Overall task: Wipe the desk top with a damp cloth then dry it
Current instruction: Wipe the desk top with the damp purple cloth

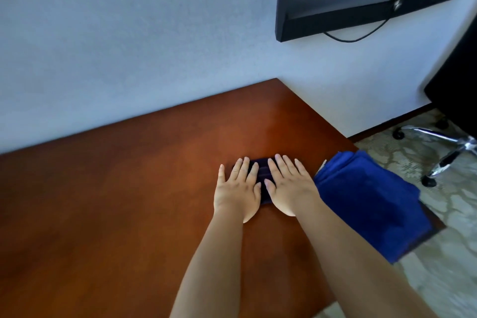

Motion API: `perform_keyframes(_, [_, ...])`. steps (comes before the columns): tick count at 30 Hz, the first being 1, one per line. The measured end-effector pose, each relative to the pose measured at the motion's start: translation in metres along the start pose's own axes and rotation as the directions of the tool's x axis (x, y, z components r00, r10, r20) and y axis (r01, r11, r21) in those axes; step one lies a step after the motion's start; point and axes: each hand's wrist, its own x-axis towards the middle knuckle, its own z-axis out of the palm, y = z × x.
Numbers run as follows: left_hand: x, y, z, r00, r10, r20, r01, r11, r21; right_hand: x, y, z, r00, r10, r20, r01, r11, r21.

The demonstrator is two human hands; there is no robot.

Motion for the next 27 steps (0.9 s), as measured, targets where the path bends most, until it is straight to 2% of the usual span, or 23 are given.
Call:
perform_keyframes(7, [-0.045, 0.006, 0.010, 0.997, -0.073, 0.000, 0.073, 0.997, -0.027, -0.029, -0.016, 0.001, 0.997, -0.073, 0.016, 0.075, 0.987, -0.143])
perform_keyframes(12, [-0.065, 0.007, 0.018, 0.991, -0.137, -0.001, 0.136, 0.990, -0.045, -0.042, -0.028, 0.001, 0.992, -0.121, 0.019, 0.122, 0.980, -0.155])
perform_keyframes(19, [-0.094, 0.024, 0.023, 0.965, -0.261, 0.007, 0.261, 0.963, -0.068, -0.060, -0.029, 0.009, 0.974, -0.226, -0.004, 0.224, 0.969, -0.100])
perform_keyframes(27, [-0.146, 0.063, 0.033, 0.946, -0.322, 0.028, 0.323, 0.941, -0.098, -0.115, -0.012, 0.030, 0.949, -0.314, -0.020, 0.314, 0.949, 0.037])
